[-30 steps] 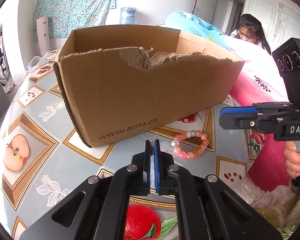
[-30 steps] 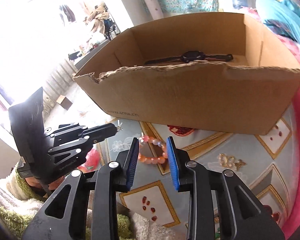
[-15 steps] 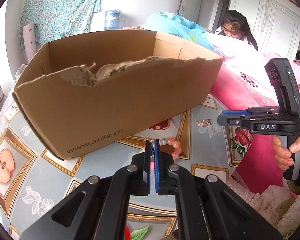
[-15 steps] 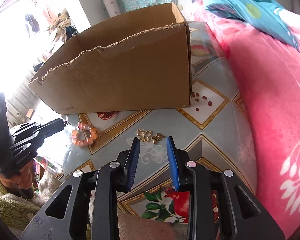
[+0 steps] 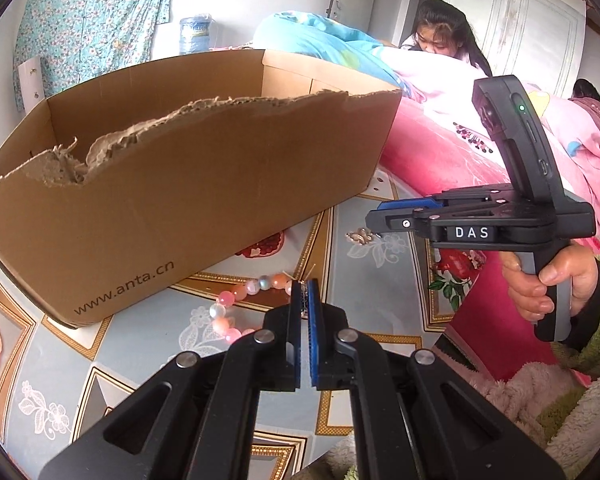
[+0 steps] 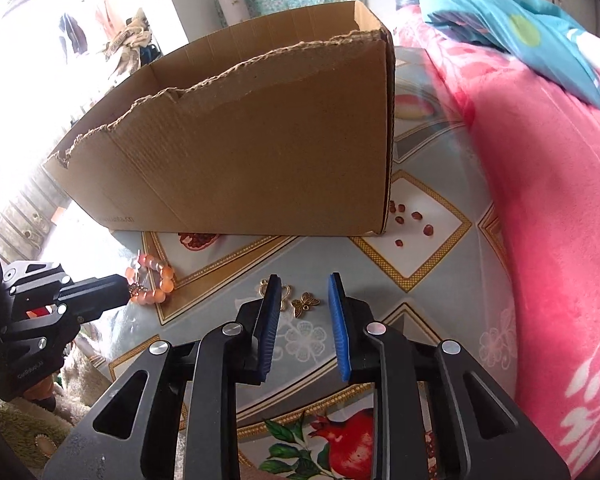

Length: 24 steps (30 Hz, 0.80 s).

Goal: Organize jewelry

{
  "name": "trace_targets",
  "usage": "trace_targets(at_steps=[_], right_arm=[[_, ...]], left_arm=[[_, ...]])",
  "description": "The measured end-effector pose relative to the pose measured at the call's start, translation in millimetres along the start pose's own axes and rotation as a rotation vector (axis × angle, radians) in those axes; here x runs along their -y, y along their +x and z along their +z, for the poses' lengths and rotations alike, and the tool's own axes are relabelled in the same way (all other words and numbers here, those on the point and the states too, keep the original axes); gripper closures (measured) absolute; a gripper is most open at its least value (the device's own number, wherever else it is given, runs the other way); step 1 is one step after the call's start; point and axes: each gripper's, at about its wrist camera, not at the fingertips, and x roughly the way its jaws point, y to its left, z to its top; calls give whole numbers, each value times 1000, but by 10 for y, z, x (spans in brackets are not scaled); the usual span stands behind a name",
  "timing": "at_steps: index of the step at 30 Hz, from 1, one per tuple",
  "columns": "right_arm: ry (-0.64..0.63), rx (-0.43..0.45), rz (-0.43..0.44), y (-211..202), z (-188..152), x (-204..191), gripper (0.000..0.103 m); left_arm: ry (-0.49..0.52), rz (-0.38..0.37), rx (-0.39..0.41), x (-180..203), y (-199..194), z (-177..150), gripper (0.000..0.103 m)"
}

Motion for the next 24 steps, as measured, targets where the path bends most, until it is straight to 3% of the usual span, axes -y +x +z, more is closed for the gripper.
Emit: trace_targets(at_steps=[4,10,17,24], right_arm=[[4,-20,5,-1,-8,20,96],[15,-46,26,-47,-96,-14,99],[-28,-63,23,-76,-166,-200,99],[-61,-56,-11,-60,-112,-352,85]], left_arm=[[2,3,-1,-6,-5,-9,101],[-7,2,-3,-48,2,-11,101],[-14,2,2,-84,-11,-22,101],[-24,7,7,-112,-48,-50,101]])
